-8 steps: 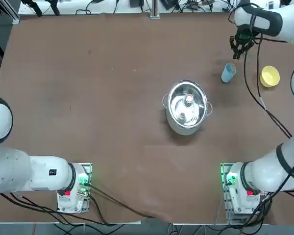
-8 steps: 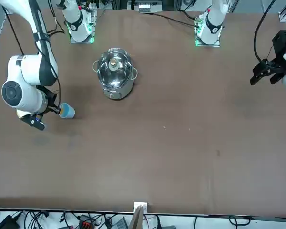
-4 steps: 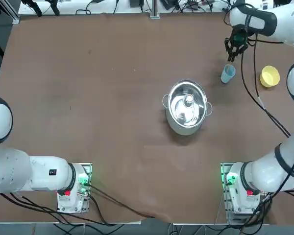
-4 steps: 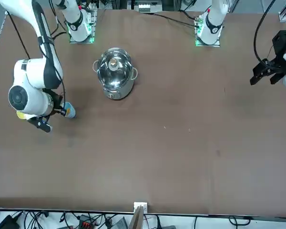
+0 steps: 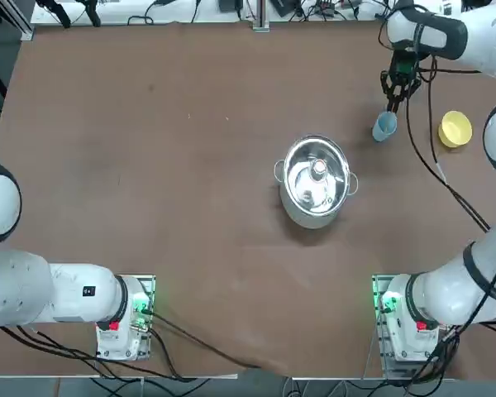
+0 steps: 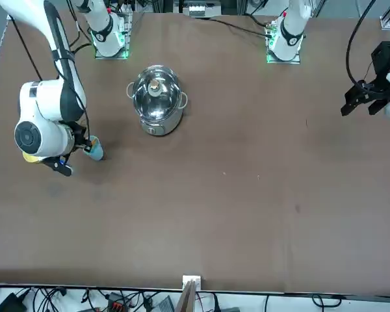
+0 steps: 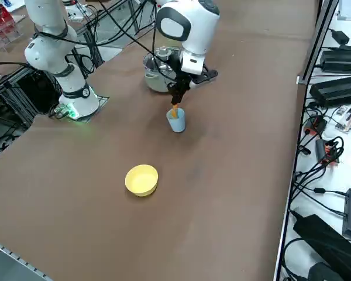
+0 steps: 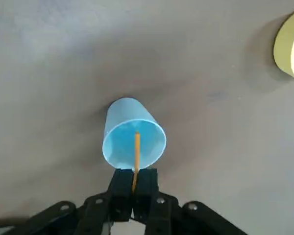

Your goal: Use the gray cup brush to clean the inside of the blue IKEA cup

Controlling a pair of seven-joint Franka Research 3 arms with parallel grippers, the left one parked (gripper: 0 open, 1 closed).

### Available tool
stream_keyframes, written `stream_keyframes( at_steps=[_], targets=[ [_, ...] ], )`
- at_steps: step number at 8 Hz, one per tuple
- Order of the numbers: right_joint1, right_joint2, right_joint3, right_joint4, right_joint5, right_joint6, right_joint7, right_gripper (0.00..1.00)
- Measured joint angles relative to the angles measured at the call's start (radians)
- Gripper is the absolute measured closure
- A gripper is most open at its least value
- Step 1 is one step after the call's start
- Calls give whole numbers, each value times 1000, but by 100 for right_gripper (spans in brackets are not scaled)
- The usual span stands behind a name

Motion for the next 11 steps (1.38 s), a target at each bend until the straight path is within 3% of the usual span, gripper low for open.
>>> stream_keyframes(
  at_steps=[6, 11],
  targets=[
    [-18, 14, -9, 23, -57, -9, 0, 96],
    [-16, 67, -7, 181, 34, -19, 1, 96]
  ],
)
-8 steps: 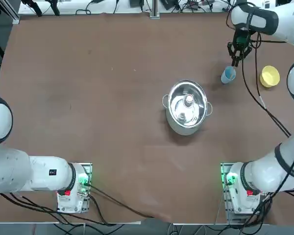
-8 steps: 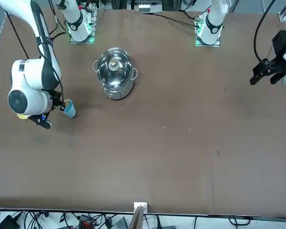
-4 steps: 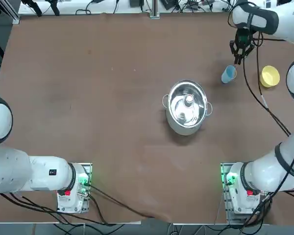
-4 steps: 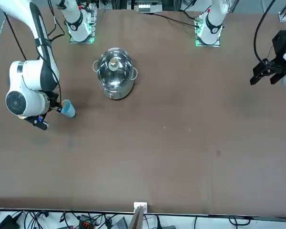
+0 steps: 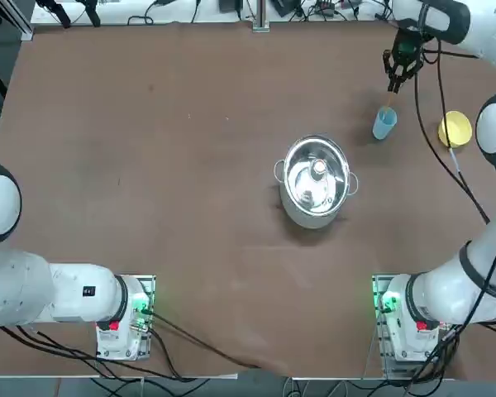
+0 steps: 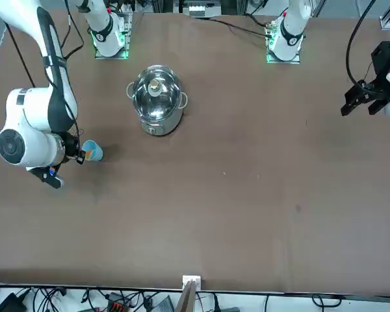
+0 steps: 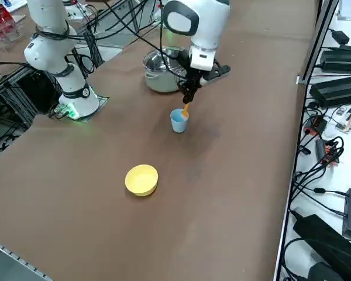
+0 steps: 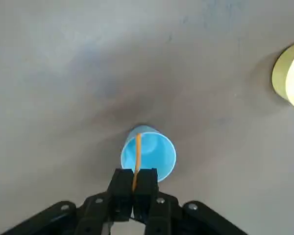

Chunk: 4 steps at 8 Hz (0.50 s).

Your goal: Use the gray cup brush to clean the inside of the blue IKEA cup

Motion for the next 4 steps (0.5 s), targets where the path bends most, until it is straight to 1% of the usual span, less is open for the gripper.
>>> stream_keyframes(
  at_steps=[1, 2, 3, 4],
  targets=[
    [-1, -3, 0, 30, 0, -25, -2, 96],
    [-2, -11, -1, 70, 0, -82, -6, 96],
    [-7, -22, -6, 116, -3, -166, -22, 96],
    [-21, -38, -13, 144, -29, -232, -59, 96]
  ],
)
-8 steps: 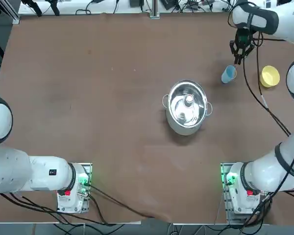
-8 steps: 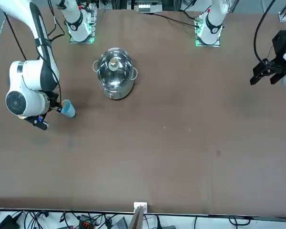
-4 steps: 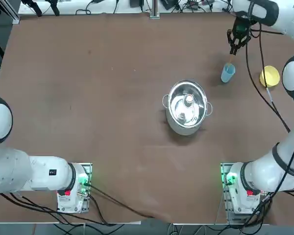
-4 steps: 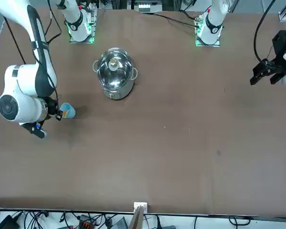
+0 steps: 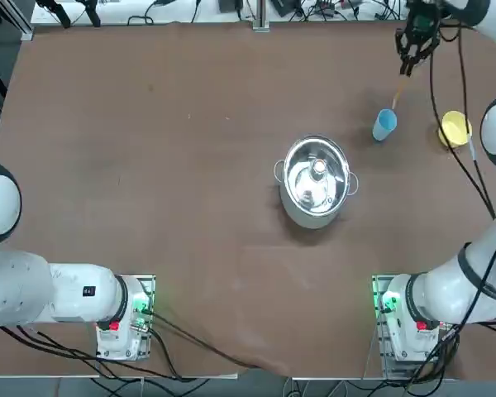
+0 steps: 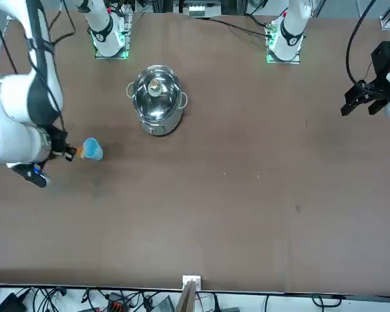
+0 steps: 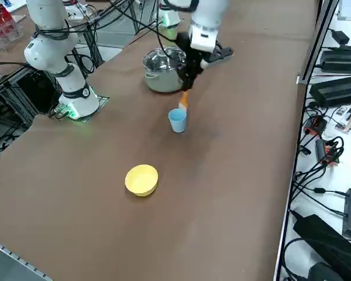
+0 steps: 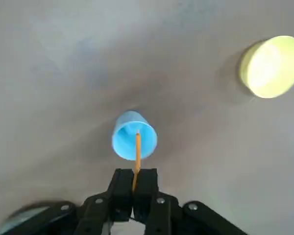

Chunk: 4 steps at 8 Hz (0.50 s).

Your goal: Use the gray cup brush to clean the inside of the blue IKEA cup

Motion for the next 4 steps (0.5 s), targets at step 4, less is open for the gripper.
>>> stream_keyframes(
  at_steps=[4],
  targets=[
    [-33, -15, -15, -78, -311, 27, -73, 96]
  ],
)
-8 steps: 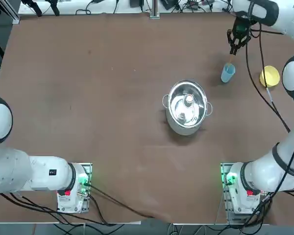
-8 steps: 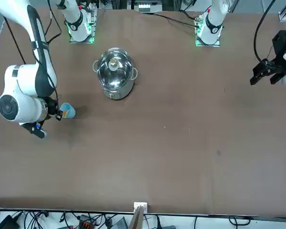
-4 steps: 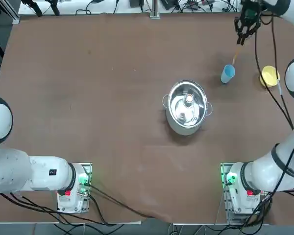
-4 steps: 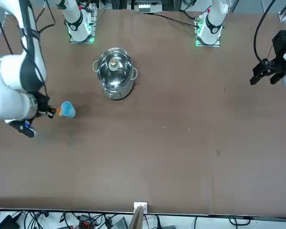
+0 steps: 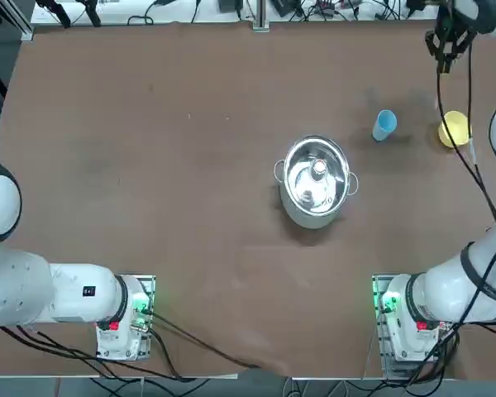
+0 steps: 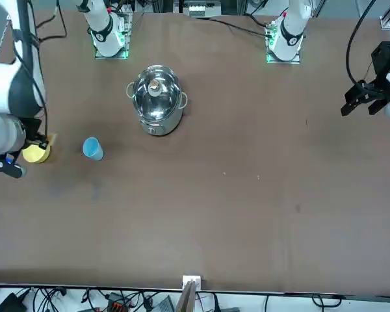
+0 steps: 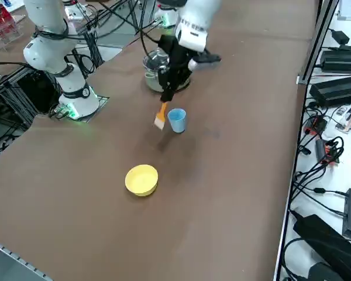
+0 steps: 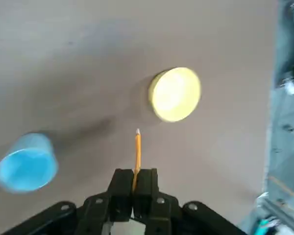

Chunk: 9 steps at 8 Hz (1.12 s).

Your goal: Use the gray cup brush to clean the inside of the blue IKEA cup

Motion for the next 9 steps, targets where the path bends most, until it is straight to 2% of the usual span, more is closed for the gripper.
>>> stream_keyframes(
  at_steps=[3, 4, 9],
  targets=[
    [-60, 39, -5, -162, -212, 192, 0, 96],
    [-84, 53, -5, -190, -248, 231, 1, 96],
    [-112, 118, -3, -200, -265, 291, 75, 96]
  ],
)
